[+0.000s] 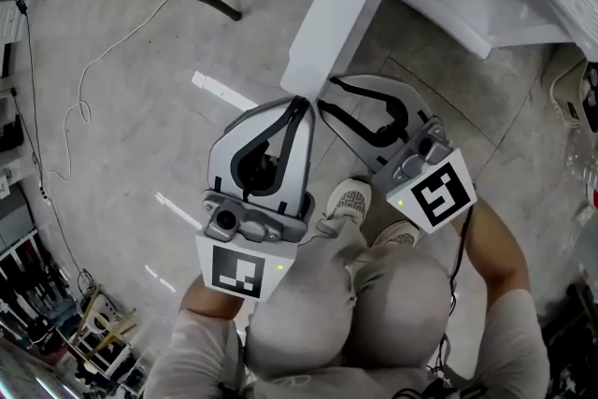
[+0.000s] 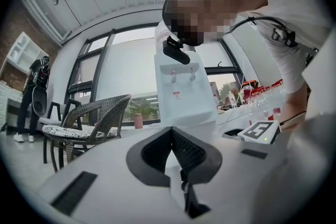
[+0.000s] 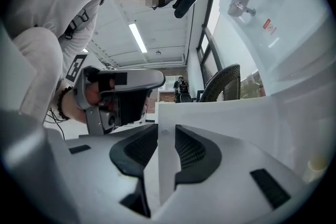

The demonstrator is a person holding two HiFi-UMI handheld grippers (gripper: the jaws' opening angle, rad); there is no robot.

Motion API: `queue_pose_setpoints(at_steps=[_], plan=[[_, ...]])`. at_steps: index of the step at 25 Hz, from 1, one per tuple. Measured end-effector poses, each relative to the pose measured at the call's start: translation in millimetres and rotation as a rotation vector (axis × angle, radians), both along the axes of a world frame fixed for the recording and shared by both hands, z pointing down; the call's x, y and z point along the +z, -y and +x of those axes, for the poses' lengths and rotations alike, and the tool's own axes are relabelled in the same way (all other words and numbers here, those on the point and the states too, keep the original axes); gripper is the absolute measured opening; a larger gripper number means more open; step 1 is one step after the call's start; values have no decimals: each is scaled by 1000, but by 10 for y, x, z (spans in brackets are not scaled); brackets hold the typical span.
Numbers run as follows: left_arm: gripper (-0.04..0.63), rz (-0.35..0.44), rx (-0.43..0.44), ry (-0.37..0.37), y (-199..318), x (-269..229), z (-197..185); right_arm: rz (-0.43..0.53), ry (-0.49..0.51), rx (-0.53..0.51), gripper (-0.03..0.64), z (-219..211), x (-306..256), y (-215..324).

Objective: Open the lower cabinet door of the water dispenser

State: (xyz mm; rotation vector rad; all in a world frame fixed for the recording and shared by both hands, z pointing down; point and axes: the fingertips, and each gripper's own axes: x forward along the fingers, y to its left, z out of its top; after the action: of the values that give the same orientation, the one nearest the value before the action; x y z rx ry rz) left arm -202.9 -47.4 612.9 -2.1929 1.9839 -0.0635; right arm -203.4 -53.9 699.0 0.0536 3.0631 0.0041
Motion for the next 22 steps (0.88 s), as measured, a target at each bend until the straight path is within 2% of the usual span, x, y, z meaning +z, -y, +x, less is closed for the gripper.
queue_pose_setpoints(at_steps=[3, 4, 12, 17, 22], plan=[[3, 4, -7, 0, -2, 2, -61, 1, 16, -16, 95, -171, -20, -13], [3, 6, -10, -2, 7, 5, -82, 7, 23, -18, 59, -219, -32, -9], [3, 19, 8, -4, 169, 27, -43, 8, 48, -14, 30, -388, -60, 69], [3, 22, 31, -9, 251, 51, 61, -35, 47, 3, 28, -194, -43, 126], [3, 29, 50, -8, 297, 62, 187, -83, 71, 104, 28, 206, -153, 357]])
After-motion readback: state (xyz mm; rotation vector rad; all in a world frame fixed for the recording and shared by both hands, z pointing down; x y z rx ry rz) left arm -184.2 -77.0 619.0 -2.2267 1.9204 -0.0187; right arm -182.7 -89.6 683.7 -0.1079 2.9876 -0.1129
